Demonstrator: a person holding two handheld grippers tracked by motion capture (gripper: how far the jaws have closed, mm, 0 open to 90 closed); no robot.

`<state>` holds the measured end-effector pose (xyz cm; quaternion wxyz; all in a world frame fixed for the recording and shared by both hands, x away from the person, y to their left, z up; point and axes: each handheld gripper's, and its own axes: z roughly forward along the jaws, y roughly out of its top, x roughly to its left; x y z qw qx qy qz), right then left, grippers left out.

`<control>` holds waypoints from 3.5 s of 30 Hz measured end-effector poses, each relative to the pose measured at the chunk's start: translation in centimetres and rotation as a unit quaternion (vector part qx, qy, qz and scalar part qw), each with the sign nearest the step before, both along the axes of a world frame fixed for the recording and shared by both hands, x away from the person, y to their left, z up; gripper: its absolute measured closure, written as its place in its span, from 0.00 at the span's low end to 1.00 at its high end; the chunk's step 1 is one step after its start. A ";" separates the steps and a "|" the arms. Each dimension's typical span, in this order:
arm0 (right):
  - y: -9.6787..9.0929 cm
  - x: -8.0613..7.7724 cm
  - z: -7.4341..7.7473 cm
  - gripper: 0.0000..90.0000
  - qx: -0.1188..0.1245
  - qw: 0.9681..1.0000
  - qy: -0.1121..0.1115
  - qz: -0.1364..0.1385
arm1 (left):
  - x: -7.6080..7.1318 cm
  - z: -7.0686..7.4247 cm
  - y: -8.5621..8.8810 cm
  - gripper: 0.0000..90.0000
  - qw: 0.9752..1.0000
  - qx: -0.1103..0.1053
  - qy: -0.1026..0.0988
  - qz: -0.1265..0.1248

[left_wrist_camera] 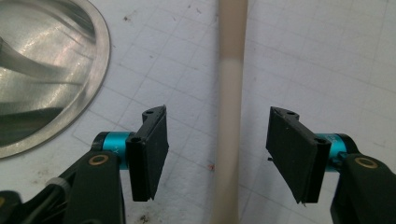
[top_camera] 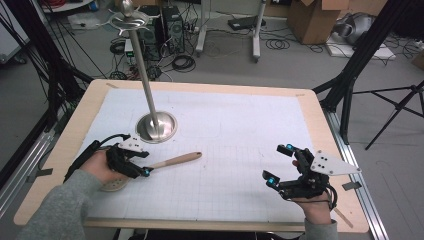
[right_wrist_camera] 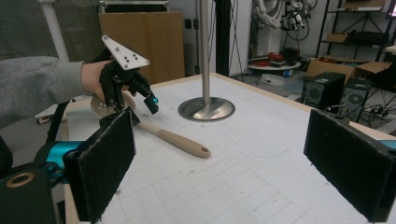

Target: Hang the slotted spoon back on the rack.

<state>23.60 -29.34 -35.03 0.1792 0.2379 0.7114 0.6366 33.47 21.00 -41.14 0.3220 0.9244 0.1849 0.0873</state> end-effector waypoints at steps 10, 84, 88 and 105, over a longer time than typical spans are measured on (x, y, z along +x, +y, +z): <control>-0.1 0.1 0.0 0.09 -0.001 1.000 -0.003 0.000 | 0.1 -0.6 -0.3 0.59 0.999 0.035 0.012 0.006; -0.4 0.6 -0.1 0.09 0.001 1.000 0.003 -0.003 | -2.6 3.8 4.9 0.86 0.996 -0.051 -0.036 0.059; -0.3 0.6 -0.1 0.09 -0.001 1.000 0.004 -0.001 | -2.9 4.3 5.4 0.86 0.996 -0.056 -0.034 0.058; -0.1 0.9 -0.1 0.09 -0.004 1.000 0.004 0.001 | -3.0 8.1 8.1 0.86 0.987 -0.117 -0.061 0.093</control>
